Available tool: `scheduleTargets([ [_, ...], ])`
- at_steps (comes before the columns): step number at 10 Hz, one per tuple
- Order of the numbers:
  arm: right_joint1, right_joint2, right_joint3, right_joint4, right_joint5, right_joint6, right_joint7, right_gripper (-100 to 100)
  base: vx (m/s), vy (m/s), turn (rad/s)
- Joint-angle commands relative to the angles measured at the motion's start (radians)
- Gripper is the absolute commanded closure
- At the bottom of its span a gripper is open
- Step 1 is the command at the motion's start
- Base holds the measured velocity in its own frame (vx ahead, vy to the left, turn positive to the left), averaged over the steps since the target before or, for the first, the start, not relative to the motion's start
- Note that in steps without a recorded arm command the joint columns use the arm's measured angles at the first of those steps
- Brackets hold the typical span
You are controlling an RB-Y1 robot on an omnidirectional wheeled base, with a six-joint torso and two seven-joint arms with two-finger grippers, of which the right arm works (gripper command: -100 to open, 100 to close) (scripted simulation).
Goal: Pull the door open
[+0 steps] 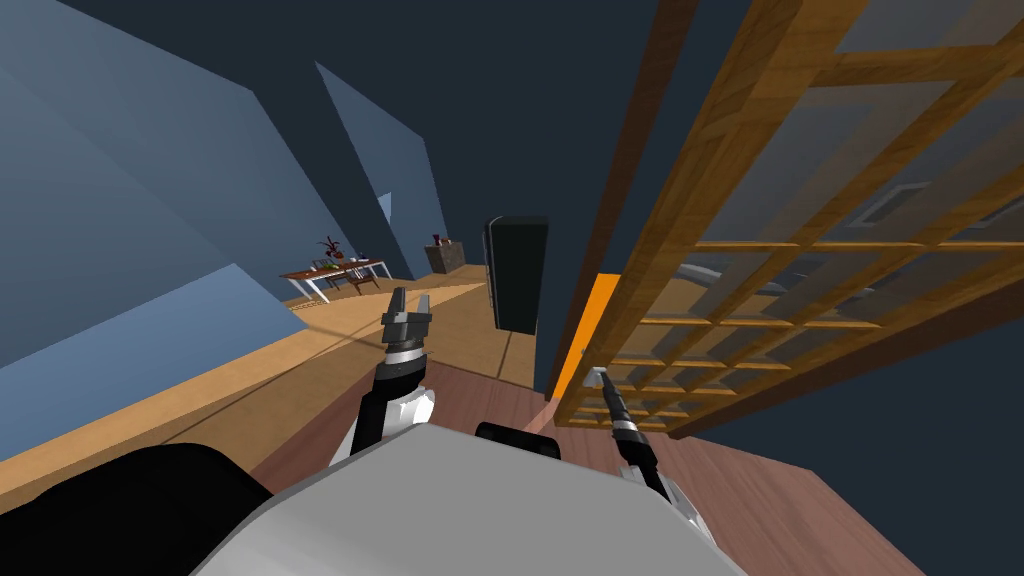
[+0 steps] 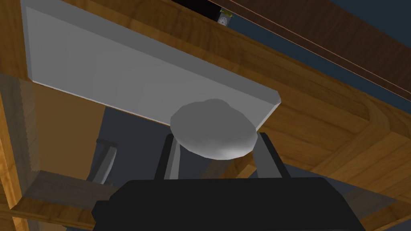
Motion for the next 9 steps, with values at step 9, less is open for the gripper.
scheduleTargets([
  [9,0.004,0.009,0.029,-0.005,-0.093,0.011,-0.232,100,-0.044,-0.032,0.093],
])
